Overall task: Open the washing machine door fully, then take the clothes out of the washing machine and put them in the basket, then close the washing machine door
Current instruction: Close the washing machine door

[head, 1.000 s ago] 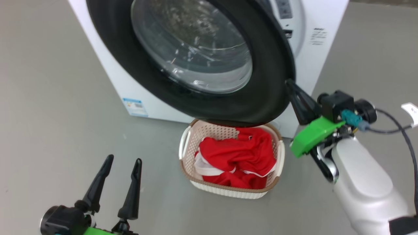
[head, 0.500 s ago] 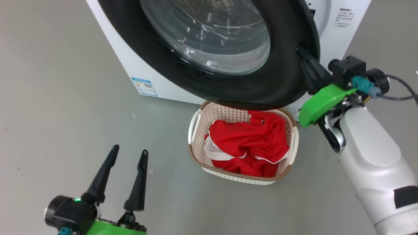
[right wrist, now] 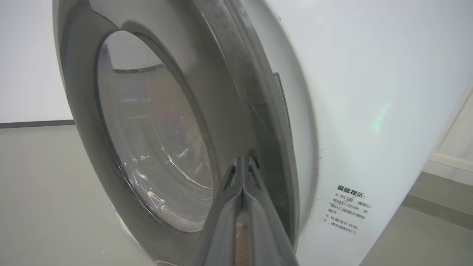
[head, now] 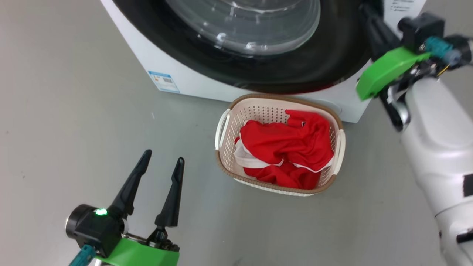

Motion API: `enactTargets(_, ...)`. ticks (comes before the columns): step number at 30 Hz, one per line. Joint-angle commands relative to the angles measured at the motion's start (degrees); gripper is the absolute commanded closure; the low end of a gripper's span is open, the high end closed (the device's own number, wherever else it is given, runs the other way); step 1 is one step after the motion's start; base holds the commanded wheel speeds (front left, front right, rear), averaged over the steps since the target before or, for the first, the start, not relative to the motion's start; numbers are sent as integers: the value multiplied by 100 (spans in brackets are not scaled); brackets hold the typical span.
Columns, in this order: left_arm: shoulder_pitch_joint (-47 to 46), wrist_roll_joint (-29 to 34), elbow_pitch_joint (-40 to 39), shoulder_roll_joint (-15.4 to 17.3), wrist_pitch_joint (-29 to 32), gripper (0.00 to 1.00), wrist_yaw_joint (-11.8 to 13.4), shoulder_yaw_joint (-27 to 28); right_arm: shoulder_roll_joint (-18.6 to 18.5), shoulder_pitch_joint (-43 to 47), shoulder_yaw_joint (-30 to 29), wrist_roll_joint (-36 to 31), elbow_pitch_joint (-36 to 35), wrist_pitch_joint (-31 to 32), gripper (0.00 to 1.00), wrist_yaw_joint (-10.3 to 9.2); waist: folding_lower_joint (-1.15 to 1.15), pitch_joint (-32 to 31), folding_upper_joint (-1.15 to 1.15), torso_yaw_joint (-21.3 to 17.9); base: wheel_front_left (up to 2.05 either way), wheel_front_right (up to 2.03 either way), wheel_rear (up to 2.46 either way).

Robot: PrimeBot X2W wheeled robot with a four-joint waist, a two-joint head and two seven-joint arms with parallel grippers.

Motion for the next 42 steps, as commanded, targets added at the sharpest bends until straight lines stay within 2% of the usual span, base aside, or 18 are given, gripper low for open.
enactTargets(1, -192, 10, -116, 55, -51, 0, -30, 193, 13, -284, 12, -67, -78, -37, 100, -6, 0, 134, 0, 97, 0, 0, 0)
enactTargets(11, -343, -36, -96, -99, -51, 0, -99, 209, -300, -961, -263, -361, 149, -38, 100, -6, 0, 499, 0, 357, 0, 0, 0)
enactTargets(18, -343, 10, -49, -117, -51, 0, -118, 285, -249, -949, -362, -395, 125, -38, 100, -6, 0, 490, 0, 308, 0, 0, 0)
enactTargets(25, -404, 5, 29, -134, -51, 0, -131, 333, -60, -660, -341, -279, -121, -38, 100, -6, 0, 327, 0, 66, 0, 0, 0)
enactTargets(26, -402, -7, 38, -138, -51, 0, -132, 345, -25, -593, -343, -238, -196, -38, 85, -6, 0, 295, 0, 23, 0, 0, 0)
enactTargets(27, -397, -32, 46, -143, -51, 0, -133, 363, 10, -515, -336, -196, -259, -38, 66, -6, 0, 259, 0, -23, 0, 0, 0)
enactTargets(28, -390, -70, 58, -149, -51, 0, -133, 384, 40, -434, -318, -169, -348, -38, 0, -6, 0, 222, 0, -71, 0, 0, 0)
enactTargets(36, -328, -193, 128, -176, -51, 0, -136, 582, 227, 484, -102, 83, -1077, -38, 0, -6, 0, -131, 0, -572, 0, 0, 0)
enactTargets(42, -275, -228, 139, -197, -51, 0, -137, 728, 283, 1314, -168, 144, -1749, -38, 0, -6, 0, -370, 0, -1003, 0, 0, 0)
